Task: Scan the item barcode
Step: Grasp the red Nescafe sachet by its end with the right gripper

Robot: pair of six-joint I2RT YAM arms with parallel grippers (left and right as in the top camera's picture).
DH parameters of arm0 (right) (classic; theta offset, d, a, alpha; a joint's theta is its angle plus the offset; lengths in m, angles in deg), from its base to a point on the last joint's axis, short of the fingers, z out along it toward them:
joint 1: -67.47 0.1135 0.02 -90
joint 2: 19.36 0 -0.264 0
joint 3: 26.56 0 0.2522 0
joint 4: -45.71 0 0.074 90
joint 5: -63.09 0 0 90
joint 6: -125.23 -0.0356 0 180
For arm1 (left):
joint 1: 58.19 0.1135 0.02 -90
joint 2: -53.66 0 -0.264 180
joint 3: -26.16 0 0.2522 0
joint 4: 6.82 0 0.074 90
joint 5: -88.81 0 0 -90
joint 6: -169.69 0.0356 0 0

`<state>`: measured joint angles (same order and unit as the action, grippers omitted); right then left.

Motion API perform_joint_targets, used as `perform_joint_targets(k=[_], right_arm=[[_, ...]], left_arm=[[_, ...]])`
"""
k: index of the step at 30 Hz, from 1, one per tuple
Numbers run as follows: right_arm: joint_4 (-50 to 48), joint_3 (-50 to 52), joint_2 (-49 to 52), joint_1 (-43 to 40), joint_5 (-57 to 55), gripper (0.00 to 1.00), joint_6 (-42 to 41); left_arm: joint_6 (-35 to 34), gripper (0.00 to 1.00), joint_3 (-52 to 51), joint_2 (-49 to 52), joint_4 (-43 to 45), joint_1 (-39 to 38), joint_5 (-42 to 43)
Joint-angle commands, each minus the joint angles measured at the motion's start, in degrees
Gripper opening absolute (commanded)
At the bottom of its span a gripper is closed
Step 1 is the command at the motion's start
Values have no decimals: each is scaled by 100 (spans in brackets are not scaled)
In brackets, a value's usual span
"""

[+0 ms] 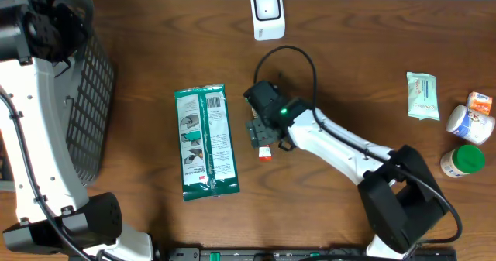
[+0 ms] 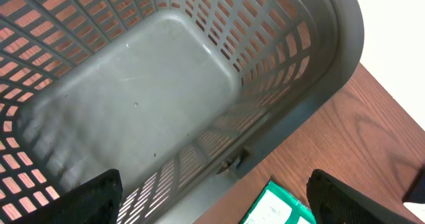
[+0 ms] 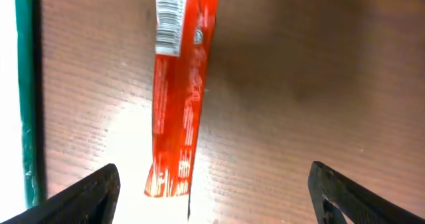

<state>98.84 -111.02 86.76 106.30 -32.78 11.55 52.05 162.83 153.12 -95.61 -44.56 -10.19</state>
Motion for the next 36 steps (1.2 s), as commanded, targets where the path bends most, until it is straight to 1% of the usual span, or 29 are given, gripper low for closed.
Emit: perform_joint_targets(k=[1, 3, 4, 5, 6, 7, 8, 9, 11, 13, 14, 18, 19, 21, 26, 30, 31, 34, 36], right_arm=[[168, 15, -48, -518, 1408, 82, -553], [227, 17, -48, -675, 1753, 75, -866], [225, 17, -48, -708, 1860, 68, -970], [221, 22, -48, -713, 1928, 57, -1008], [216, 24, -48, -699, 1978, 55, -1080], [219, 28, -46, -680, 1980, 72, -1189], [219, 44, -46, -640, 1982, 97, -1276], [192, 66, -44, -599, 1976, 99, -1272], [87, 122, -28, -525, 1906, 99, -1270], [-26, 197, 2, -470, 1853, 81, -1327], [-111, 260, 28, -452, 1810, 74, -1495], [-437, 549, 44, -461, 1460, 49, -2238], [-511, 640, 44, -461, 1303, 47, -2400], [-688, 822, 44, -455, 1163, 49, -2581], [-1329, 1257, 50, -323, 1196, 49, -2583], [-1469, 1408, 48, -197, 1110, 51, -2573], [-1425, 1421, 48, -186, 994, 47, -2555], [-1364, 1421, 50, -179, 935, 45, -2555], [-1307, 1421, 50, -136, 931, 39, -2557]], left_arm=[[11, 88, 28, -46, -20, 20, -72], [11, 88, 28, -46, -20, 17, -72], [9, 88, 28, -46, -20, 17, -72], [11, 88, 28, -46, -20, 17, -72], [9, 88, 28, -46, -20, 17, -72], [11, 88, 28, -46, -20, 17, -72], [9, 88, 28, -46, -20, 20, -72], [9, 88, 28, -46, -20, 17, -72], [9, 88, 28, -46, -20, 17, -72], [9, 88, 28, -46, -20, 17, -72], [11, 88, 28, -46, -20, 17, -72], [9, 88, 28, -46, -20, 17, -72], [11, 89, 28, -46, -20, 17, -72], [11, 88, 28, -46, -20, 17, -72], [11, 88, 28, -46, -20, 17, -72], [11, 89, 28, -46, -20, 20, -72], [11, 88, 28, -46, -20, 20, -72], [11, 88, 28, -46, -20, 17, -72], [11, 88, 28, -46, -20, 17, -72]])
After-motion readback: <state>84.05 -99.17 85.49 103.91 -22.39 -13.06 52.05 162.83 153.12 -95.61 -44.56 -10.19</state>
